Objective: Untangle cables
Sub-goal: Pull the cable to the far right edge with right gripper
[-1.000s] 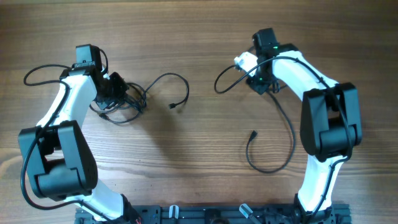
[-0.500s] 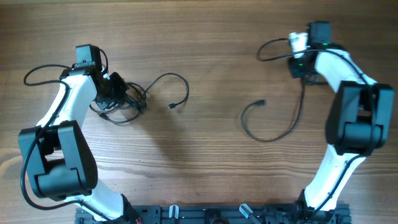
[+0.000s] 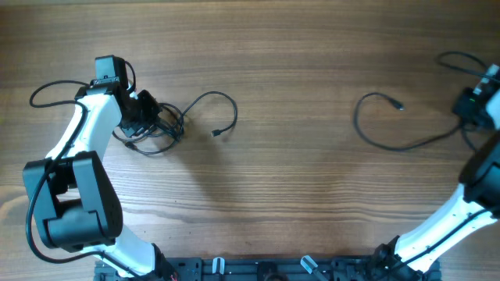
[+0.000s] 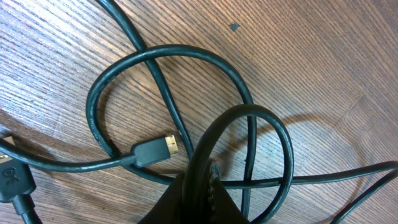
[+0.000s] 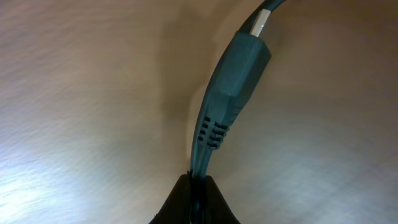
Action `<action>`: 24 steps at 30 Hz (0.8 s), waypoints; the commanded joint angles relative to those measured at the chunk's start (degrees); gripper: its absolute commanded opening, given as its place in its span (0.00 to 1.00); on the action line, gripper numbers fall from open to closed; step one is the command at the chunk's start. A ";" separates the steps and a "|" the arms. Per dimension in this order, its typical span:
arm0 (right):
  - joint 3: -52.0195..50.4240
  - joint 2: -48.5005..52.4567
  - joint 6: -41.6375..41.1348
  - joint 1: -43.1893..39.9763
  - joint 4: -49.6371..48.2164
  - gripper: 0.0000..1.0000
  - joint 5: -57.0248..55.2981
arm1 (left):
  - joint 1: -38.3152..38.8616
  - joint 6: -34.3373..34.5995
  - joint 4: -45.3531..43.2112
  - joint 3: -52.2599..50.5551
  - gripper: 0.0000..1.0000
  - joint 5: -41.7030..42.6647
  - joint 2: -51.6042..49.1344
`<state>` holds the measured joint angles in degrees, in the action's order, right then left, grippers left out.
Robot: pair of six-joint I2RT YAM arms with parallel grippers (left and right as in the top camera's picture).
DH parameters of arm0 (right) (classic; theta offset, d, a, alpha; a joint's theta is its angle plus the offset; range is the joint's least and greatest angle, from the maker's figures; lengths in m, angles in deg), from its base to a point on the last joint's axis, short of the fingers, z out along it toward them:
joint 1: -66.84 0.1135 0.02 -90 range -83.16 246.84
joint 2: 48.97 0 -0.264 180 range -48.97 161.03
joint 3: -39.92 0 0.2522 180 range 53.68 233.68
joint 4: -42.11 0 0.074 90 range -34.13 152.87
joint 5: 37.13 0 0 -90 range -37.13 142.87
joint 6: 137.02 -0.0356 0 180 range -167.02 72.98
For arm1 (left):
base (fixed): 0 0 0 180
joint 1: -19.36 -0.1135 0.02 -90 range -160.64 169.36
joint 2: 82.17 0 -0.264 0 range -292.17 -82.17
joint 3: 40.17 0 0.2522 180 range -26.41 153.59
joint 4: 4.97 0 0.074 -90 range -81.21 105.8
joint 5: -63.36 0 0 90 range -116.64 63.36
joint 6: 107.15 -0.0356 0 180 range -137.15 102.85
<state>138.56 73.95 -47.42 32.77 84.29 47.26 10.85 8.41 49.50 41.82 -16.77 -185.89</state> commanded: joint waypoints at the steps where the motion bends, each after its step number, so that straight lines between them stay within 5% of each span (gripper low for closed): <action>1: -0.26 1.62 -7.89 -5.14 0.31 0.08 2.60 | 0.42 -1.14 -0.22 0.24 0.13 0.59 -1.01; 7: 0.39 1.55 -6.75 -5.57 0.61 0.42 3.23 | 0.44 -1.14 -0.46 0.24 0.13 0.59 -1.01; 10: 1.44 0.37 -4.39 -4.48 1.51 0.46 4.61 | 0.42 -1.14 -0.50 0.24 0.13 0.59 -1.01; 13: 2.51 -2.89 -4.15 -3.19 2.12 0.71 4.39 | 0.42 -1.14 -0.48 0.24 0.14 0.59 -1.01; 14: 2.78 -5.60 -4.24 -2.49 2.10 0.88 4.42 | 0.42 -1.14 -0.50 0.24 0.15 0.59 -1.01; 24: 2.80 -15.56 -6.03 6.40 8.57 0.91 4.48 | 0.42 -1.14 -0.85 0.24 0.19 0.59 -1.01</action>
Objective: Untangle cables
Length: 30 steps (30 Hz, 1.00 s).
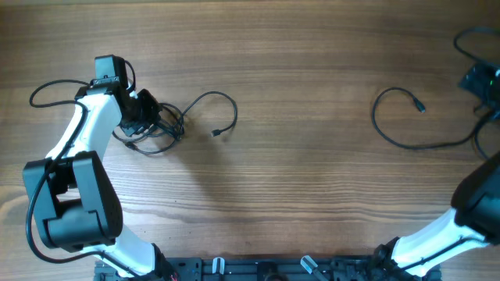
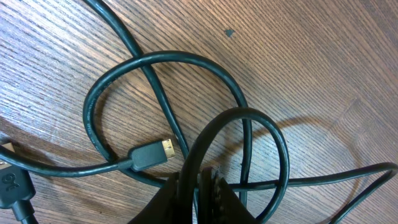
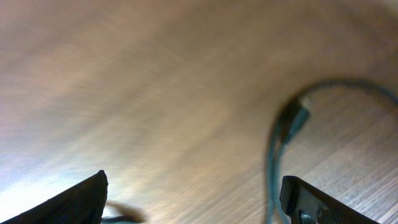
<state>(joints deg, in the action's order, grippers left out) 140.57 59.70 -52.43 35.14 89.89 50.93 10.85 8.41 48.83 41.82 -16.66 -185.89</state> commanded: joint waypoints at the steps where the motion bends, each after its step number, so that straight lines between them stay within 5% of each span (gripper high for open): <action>1: 0.72 -1.20 -1.05 5.07 4.24 0.91 1.03 | 0.42 -1.14 -0.15 0.24 0.19 0.50 -1.01; 4: -0.85 -0.87 -3.41 10.08 7.91 0.90 1.68 | 0.42 -1.14 0.02 0.24 0.18 0.48 -1.01; 8: -4.48 -0.87 -8.50 16.20 9.14 0.91 5.62 | 0.44 -1.11 0.17 0.24 0.04 0.55 -1.01; 10: -6.45 -0.87 -8.94 18.84 7.96 1.00 8.94 | 0.44 -1.11 0.31 0.24 0.04 0.55 -1.01; 15: -11.37 -0.83 -10.23 24.26 1.92 1.00 11.45 | 0.44 -1.11 0.42 0.24 0.04 0.96 -1.01; 17: -12.85 -0.74 -10.47 25.46 0.35 0.68 9.92 | 0.44 -1.11 0.42 0.24 0.04 0.94 -1.01; 19: -14.36 -0.74 -13.94 25.92 -0.70 0.55 6.23 | 0.44 -1.11 0.42 0.24 0.04 0.94 -1.01; 23: -17.25 0.13 -21.33 25.92 -3.08 0.44 -0.87 | 0.44 -1.11 0.44 0.24 0.04 0.94 -1.01; 30: -19.87 3.58 -21.59 25.92 -10.32 0.39 -1.31 | 0.44 -1.11 0.42 0.24 0.04 1.16 -1.01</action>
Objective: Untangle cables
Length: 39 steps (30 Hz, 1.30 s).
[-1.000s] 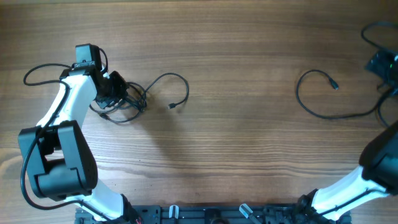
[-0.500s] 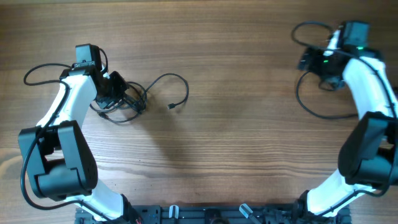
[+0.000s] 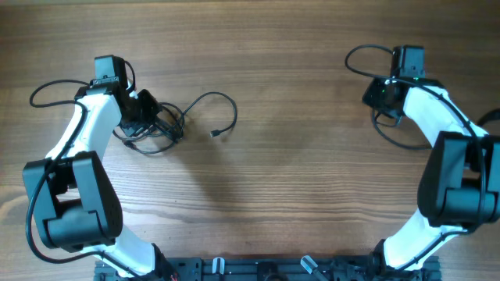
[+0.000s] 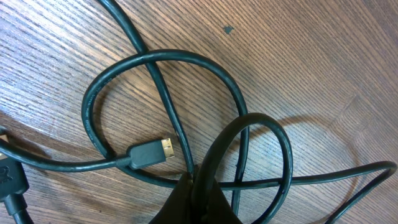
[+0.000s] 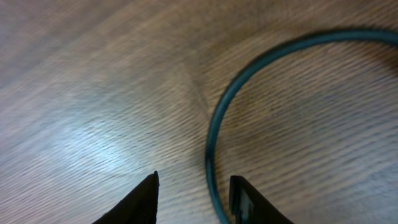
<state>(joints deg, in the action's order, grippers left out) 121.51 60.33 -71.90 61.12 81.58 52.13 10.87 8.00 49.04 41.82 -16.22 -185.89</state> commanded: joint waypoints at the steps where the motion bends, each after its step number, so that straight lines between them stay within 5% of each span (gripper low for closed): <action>1: -0.81 3.50 -2.12 -0.07 -2.86 0.39 -2.47 | 0.42 -0.68 0.22 0.24 0.04 0.72 -1.01; 4: -0.79 5.20 -2.10 -0.07 -4.81 0.35 -3.13 | 0.42 -0.70 0.22 0.24 0.04 0.72 -1.01; 8: -0.81 7.04 -2.14 -0.20 -7.15 0.05 -8.02 | 0.42 -0.70 0.22 0.24 0.05 0.72 -1.01; 24: -0.79 7.74 -0.94 -13.05 -25.00 0.04 -16.37 | 0.39 -0.72 -0.44 0.24 0.08 0.00 -1.01; 30: 1.81 7.69 12.63 -20.81 -26.29 0.05 -16.41 | 0.39 -0.72 -0.87 0.24 0.09 0.00 -1.01; 35: 2.34 7.69 5.27 -23.82 -23.15 0.15 -15.06 | 0.39 -0.72 -1.09 0.24 0.09 0.00 -1.01; 38: 2.36 7.69 3.93 -24.48 -22.10 0.57 -8.22 | 0.39 -0.72 -1.46 0.24 0.10 0.00 -1.01; 39: 2.36 7.69 3.98 -24.46 -21.99 0.60 -8.00 | 0.39 -0.72 -1.51 0.24 0.10 0.00 -1.01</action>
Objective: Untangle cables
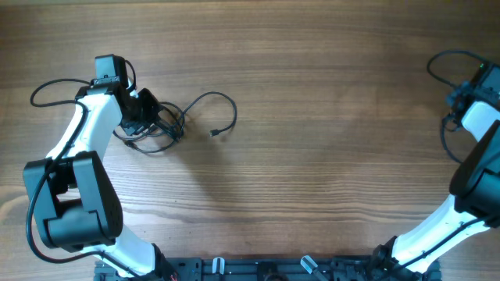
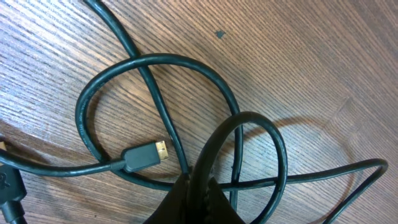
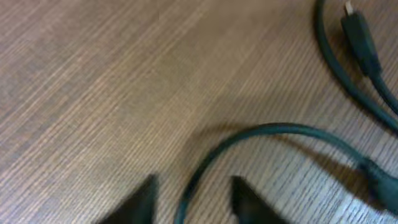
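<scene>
A knot of black cable (image 1: 166, 133) lies at the left of the wooden table, with a loose end (image 1: 219, 133) curling out to its right. My left gripper (image 1: 150, 112) sits in the knot, shut on one raised loop (image 2: 231, 127). A gold-tipped plug (image 2: 144, 155) lies flat inside another loop. A second black cable (image 3: 273, 129) lies at the table's far right edge. My right gripper (image 3: 194, 190) is open low over it, with a strand running between the fingers. That cable's plug (image 3: 359, 31) lies free on the wood.
A tail of the left cable (image 1: 47, 87) loops out toward the table's left edge. The right cable's loops (image 1: 447, 54) run off the right side of the overhead view. Bare wood (image 1: 312, 140) spans the middle. The arm bases stand at the front edge.
My right gripper was right of centre, open over a cable arc. Now it is at the far right edge, still open, and the right cable lies there too. The left gripper keeps its hold.
At first my right gripper was shut on the right cable's plug end at the far right. Then it was open with the cable lying on the table. Later it hovered open further left, with the cable there too. Now both are at the right edge. The left gripper held its loop throughout.
</scene>
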Action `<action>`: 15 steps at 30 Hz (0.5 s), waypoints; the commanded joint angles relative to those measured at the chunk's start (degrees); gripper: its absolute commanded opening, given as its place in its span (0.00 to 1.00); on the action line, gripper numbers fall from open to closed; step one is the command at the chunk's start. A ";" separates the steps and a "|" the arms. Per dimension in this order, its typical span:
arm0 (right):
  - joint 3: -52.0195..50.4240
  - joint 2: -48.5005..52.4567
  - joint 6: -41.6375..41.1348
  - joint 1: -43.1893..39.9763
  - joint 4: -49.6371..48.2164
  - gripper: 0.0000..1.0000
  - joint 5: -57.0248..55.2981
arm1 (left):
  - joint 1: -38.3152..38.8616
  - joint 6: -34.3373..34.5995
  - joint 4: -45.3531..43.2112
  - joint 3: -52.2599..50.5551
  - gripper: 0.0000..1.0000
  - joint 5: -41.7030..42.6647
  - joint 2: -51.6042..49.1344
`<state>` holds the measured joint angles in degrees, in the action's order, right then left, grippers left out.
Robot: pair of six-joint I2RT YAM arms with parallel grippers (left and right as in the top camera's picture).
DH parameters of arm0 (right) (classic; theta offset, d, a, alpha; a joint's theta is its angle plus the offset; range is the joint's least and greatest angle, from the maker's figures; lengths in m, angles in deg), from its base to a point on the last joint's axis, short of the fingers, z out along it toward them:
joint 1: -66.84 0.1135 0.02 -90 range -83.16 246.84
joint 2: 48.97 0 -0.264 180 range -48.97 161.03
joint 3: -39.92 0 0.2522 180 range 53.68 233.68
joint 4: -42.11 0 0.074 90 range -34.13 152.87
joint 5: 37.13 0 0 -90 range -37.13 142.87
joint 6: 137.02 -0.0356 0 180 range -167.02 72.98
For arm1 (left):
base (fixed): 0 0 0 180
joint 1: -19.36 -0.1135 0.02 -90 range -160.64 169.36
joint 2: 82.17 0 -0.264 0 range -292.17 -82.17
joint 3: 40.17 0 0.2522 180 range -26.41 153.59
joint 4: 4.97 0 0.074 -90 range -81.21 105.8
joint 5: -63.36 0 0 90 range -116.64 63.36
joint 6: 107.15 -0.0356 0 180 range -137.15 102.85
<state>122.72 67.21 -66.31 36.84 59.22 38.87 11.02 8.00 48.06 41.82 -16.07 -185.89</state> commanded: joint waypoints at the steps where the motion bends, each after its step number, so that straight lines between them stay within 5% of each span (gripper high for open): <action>1: 1.16 0.68 -1.53 -0.13 0.59 0.66 5.05 | 0.24 -0.72 -0.55 0.24 0.11 -0.15 -1.01; 4: 2.01 -0.48 -0.96 -0.24 4.11 0.73 0.31 | 0.24 -0.72 -0.44 0.24 0.12 -0.15 -1.01; 9: 8.59 -0.81 5.51 -2.19 15.34 0.99 0.39 | 0.24 -0.72 0.17 0.24 0.12 -0.15 -1.05; 15: 10.03 -0.79 14.14 -5.99 18.97 0.99 1.18 | 0.24 -0.74 0.20 0.24 0.13 -0.15 -1.09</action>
<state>131.77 67.19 -57.70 33.23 77.23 40.38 11.02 8.00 48.21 41.82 -16.07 -185.89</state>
